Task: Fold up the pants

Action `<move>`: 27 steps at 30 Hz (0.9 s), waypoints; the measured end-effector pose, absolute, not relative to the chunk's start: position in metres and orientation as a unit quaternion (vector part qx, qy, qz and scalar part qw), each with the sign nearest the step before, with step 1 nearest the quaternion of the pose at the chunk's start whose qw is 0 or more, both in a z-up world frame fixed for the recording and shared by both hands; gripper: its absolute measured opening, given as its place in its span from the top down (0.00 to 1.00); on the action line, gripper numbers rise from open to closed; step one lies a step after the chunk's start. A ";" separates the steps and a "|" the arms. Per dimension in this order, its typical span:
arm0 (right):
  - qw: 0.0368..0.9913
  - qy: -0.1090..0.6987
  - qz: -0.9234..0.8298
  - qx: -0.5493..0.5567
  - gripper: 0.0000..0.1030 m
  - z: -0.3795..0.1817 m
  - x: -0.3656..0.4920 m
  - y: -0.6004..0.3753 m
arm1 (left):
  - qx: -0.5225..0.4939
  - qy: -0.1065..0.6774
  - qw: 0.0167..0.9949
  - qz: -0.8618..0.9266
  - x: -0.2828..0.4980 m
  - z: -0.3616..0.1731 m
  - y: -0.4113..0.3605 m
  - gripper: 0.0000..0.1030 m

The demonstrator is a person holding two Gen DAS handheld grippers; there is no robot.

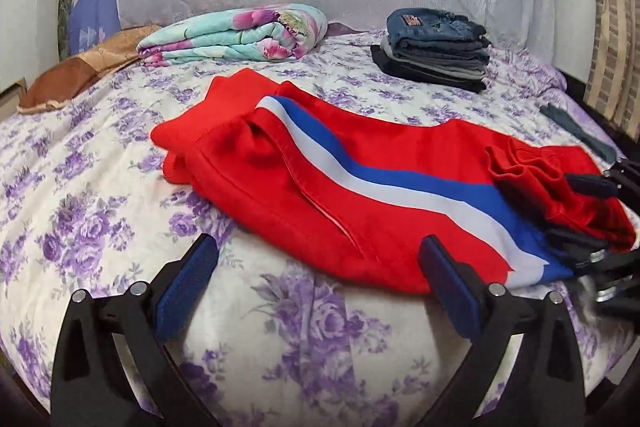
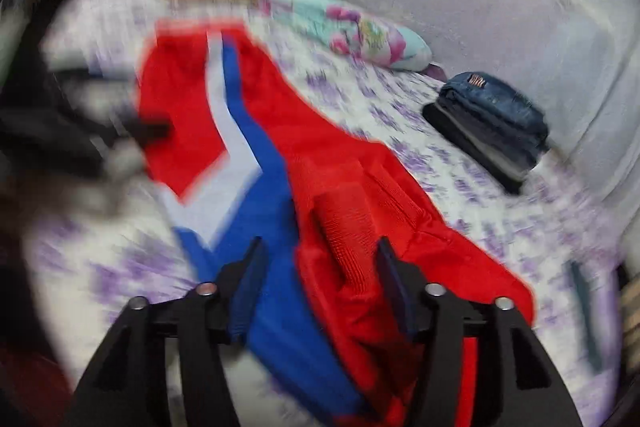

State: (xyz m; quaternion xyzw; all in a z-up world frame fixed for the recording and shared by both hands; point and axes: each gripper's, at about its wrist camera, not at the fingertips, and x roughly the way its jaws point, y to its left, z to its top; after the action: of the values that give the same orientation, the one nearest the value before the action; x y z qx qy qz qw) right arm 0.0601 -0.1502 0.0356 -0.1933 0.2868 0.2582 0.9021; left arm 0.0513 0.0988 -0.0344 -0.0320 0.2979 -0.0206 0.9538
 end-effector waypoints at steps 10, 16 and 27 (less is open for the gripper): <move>0.901 0.379 0.132 -0.164 0.14 0.007 0.114 -0.191 | -0.038 0.315 0.948 -0.027 0.048 -0.029 0.102 0.04; 0.932 0.314 0.156 -0.094 0.12 0.033 0.092 -0.219 | -0.150 0.347 0.924 -0.049 0.043 -0.012 0.156 0.04; 0.902 0.390 0.132 -0.130 0.03 0.008 0.107 -0.224 | -0.222 0.383 0.895 -0.059 0.114 -0.014 0.152 0.04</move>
State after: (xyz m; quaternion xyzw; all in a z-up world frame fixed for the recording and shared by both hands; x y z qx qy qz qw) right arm 0.1073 -0.2243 0.0077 -0.1298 0.3897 0.1325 0.9021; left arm 0.1135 0.1521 -0.0141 -0.2217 0.3833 -0.0591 0.8947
